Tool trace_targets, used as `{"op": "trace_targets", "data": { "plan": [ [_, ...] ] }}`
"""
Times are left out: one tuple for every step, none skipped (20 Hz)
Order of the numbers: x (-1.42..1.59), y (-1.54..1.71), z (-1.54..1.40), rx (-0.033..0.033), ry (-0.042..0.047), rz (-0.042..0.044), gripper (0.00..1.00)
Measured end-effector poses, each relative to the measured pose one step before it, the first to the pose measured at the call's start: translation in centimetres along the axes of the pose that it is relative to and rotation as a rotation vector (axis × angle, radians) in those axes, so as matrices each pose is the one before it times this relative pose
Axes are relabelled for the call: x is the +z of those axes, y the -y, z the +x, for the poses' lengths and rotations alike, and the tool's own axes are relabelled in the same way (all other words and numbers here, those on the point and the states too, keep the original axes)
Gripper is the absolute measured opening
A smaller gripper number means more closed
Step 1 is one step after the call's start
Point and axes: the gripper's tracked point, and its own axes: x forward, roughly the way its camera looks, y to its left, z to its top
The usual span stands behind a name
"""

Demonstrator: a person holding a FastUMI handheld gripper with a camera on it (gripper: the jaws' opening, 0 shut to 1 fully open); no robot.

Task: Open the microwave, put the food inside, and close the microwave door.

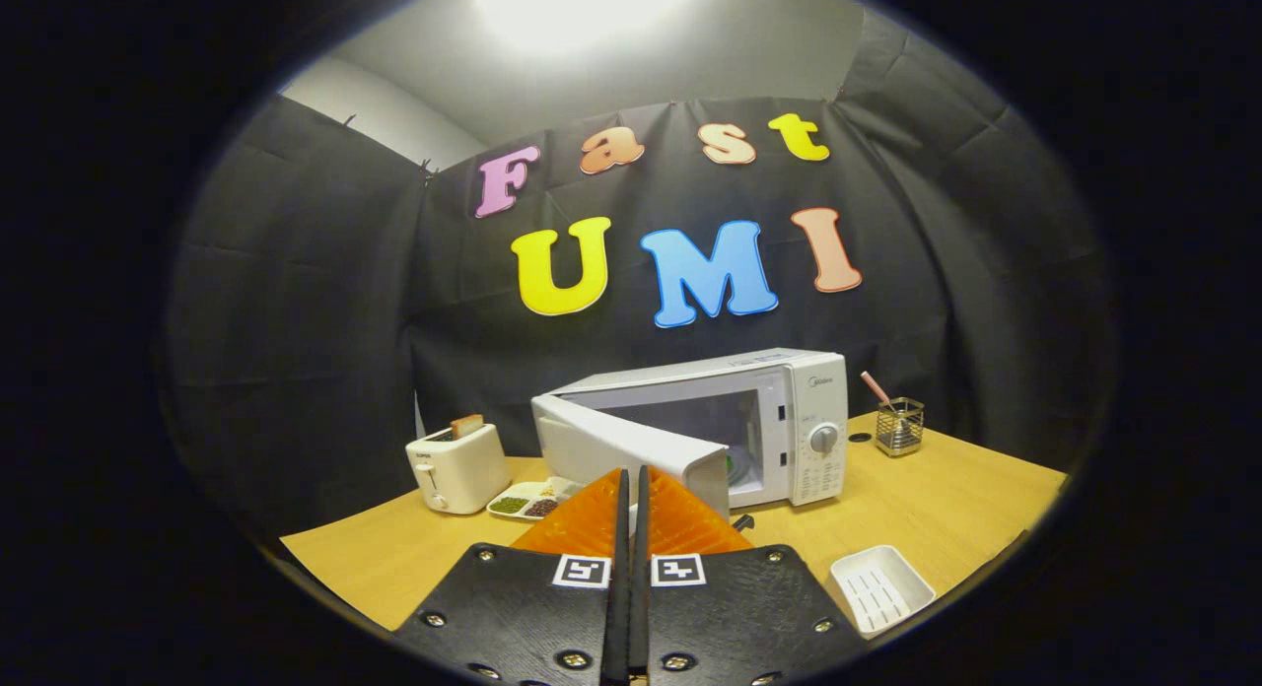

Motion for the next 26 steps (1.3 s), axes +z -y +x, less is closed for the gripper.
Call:
{"op": "trace_targets", "data": {
  "plan": [
    [0.030, 0.906, 0.307, -0.01740, 0.00133, -0.00418, 0.01],
    [0.175, 0.881, 0.476, -0.01563, 0.00032, -0.00044, 0.01],
    [0.041, 0.541, 0.442, -0.01097, 0.00087, -0.00056, 0.01],
    [0.080, 0.646, 0.662, -0.01209, -0.00280, -0.00434, 0.01],
    [0.087, 0.658, 0.682, -0.01188, 0.00002, -0.00513, 0.01],
    [0.032, 0.624, 0.635, -0.00200, -0.00618, 0.01037, 0.01],
    [0.182, 0.536, 0.742, 0.00144, 0.00156, 0.02673, 0.01],
    [0.043, 0.491, 0.760, -0.00071, -0.00793, 0.01402, 0.01],
    [0.116, 0.544, 0.751, -0.00256, -0.01079, 0.00749, 0.01],
    [0.247, 0.550, 0.697, -0.00601, 0.00198, 0.00493, 0.01],
    [0.071, 0.588, 0.834, -0.00607, -0.00378, -0.00062, 0.01],
    [0.164, 0.465, 0.857, -0.00674, 0.00476, -0.00862, 0.02],
    [0.029, 0.494, 0.785, -0.00355, 0.00059, -0.00613, 0.02],
    [0.146, 0.296, 0.688, 0.00608, -0.00249, 0.00342, 0.02],
    [-0.092, 0.296, 0.748, 0.00107, -0.00687, 0.00711, 0.02],
    [0.173, 0.405, 0.664, -0.00016, 0.00035, 0.00453, 0.02],
    [-0.020, 0.140, 0.647, 0.00412, -0.00431, -0.00179, 0.02],
    [0.163, 0.253, 0.635, 0.00014, 0.00753, -0.00736, 0.02],
    [0.099, 0.254, 0.595, -0.00399, 0.00285, -0.01701, 0.02],
    [0.052, 0.249, 0.602, -0.00425, 0.00800, -0.01714, 0.02],
    [-0.052, 0.266, 0.673, -0.00438, 0.00467, -0.01200, 0.02],
    [0.027, 0.307, 0.534, -0.00318, 0.00158, -0.00192, 0.02],
    [0.031, 0.271, 0.707, -0.00245, 0.00084, 0.00239, 0.02],
    [0.071, 0.145, 0.521, -0.00237, -0.00201, 0.00329, 0.02],
    [0.093, 0.187, 0.490, -0.00625, 0.00083, 0.00317, 0.02],
    [0.083, 0.130, 0.440, -0.00259, 0.00064, 0.00146, 0.02]
  ]
}}
